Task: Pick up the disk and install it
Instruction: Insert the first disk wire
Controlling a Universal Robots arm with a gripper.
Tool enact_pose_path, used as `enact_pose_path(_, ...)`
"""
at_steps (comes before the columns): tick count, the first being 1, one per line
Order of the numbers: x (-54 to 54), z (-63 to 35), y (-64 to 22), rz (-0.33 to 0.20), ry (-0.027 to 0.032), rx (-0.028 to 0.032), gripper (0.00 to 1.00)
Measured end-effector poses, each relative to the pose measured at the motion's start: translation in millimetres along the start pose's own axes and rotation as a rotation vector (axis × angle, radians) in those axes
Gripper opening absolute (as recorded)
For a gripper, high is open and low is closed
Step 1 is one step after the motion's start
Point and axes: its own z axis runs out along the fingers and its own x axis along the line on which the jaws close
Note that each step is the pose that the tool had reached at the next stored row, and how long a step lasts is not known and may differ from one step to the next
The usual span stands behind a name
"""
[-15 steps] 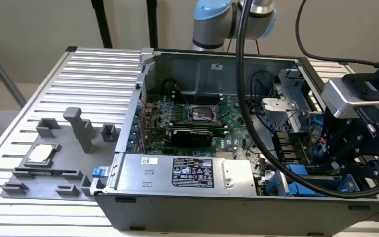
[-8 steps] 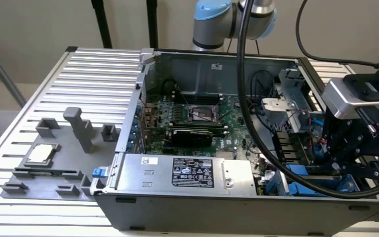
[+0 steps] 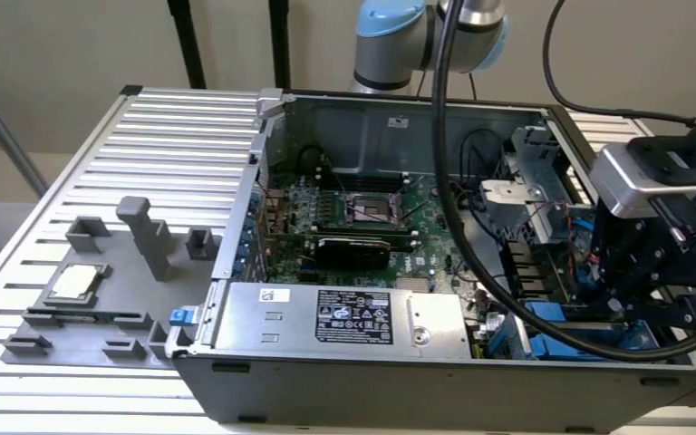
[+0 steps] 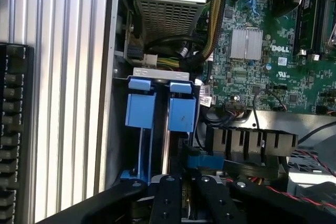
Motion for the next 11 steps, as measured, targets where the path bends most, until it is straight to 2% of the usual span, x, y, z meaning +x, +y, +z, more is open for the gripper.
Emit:
enact_pose_path(5,-1.5,1.4,-0.1,0.006,0.0012,0.0001,0.00)
enact_pose_path(11,-1.6,2.9,-0.4,0.015,0.0060,0.0002,0.00)
